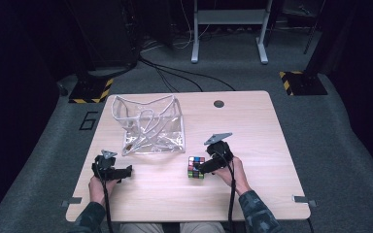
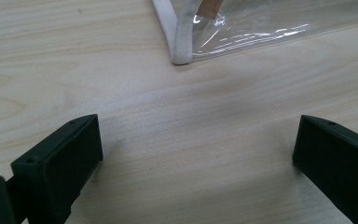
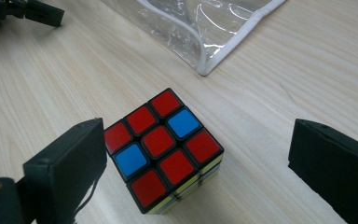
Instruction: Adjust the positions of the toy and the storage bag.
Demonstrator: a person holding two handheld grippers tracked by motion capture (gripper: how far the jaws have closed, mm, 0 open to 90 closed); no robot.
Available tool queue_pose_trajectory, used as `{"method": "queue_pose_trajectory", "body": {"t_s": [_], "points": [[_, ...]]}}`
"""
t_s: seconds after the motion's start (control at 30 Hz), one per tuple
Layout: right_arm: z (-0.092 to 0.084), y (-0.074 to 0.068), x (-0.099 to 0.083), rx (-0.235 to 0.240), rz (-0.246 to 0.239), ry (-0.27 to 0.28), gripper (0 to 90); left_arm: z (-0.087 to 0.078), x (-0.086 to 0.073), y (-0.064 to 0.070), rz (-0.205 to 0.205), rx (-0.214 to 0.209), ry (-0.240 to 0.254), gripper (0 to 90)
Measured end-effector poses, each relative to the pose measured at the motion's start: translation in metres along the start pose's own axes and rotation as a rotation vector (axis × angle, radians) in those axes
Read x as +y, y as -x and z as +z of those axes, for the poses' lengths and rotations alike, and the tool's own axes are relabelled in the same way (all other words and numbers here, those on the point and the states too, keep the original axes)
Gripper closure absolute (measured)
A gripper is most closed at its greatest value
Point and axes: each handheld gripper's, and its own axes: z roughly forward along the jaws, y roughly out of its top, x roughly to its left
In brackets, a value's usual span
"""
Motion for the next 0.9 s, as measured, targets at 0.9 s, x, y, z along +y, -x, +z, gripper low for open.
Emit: {"method": "queue_pose_trajectory", "body": {"t_s": [0.9], "points": [[-0.006,0.011,0.06,0.001,0.042,-0.009,5.1,-0.039,0.075,-0.032,-0.13,-0.159,-0.009,3.0]]}}
